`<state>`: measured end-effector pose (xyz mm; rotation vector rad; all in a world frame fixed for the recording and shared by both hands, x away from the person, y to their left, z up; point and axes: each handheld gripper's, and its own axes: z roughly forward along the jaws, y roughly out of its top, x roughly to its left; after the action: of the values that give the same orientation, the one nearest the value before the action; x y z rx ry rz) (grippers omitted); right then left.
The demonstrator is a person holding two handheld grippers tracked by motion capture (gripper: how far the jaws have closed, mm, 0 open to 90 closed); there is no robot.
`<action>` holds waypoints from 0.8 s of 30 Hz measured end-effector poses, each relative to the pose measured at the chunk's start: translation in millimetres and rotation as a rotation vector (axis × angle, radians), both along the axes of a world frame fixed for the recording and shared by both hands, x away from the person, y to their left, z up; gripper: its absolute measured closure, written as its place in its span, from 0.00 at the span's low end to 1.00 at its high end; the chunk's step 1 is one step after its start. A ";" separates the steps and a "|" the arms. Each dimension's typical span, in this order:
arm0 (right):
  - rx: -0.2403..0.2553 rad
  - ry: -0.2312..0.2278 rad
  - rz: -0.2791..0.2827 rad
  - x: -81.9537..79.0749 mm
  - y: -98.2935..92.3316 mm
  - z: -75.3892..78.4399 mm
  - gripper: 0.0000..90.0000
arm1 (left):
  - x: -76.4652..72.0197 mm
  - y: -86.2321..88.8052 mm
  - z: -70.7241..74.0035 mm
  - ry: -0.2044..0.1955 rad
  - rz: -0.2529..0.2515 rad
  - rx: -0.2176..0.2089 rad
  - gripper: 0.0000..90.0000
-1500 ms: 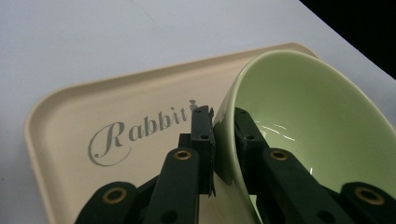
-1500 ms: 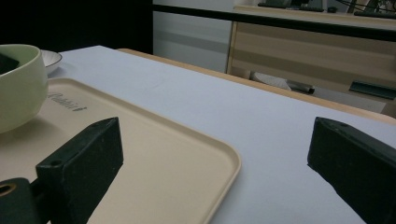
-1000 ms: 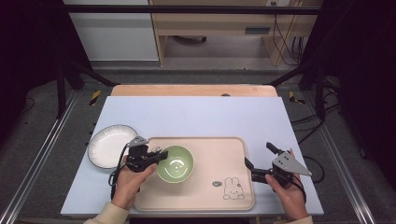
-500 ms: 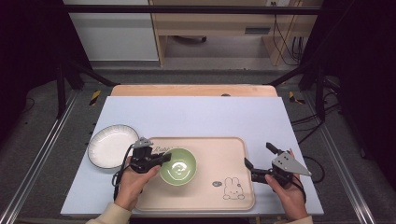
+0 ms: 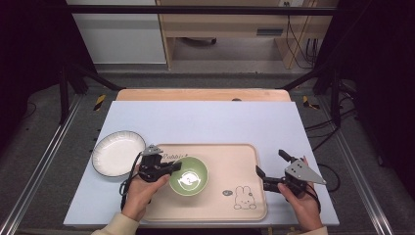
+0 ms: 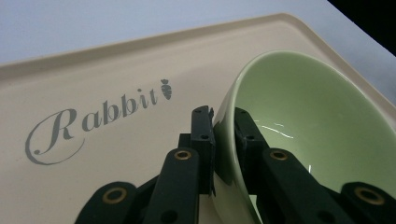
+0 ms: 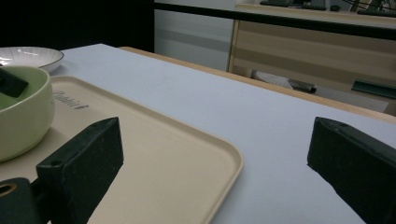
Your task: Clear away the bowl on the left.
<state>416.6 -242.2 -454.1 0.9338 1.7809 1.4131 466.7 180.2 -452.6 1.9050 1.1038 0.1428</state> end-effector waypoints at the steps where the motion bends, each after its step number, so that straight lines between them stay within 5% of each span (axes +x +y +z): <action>1: -0.001 0.000 0.000 0.1 0.0 0.0 0.04 | 0.1 -0.1 -0.1 0.002 -0.001 -0.002 0.90; 24: 0.001 0.003 0.004 -0.1 0.6 -0.2 0.04 | 3.4 0.7 -2.7 0.039 0.001 -0.003 0.91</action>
<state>416.5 -241.6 -454.3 0.9342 1.7858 1.4159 470.0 180.8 -455.2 1.9115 1.1309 0.1049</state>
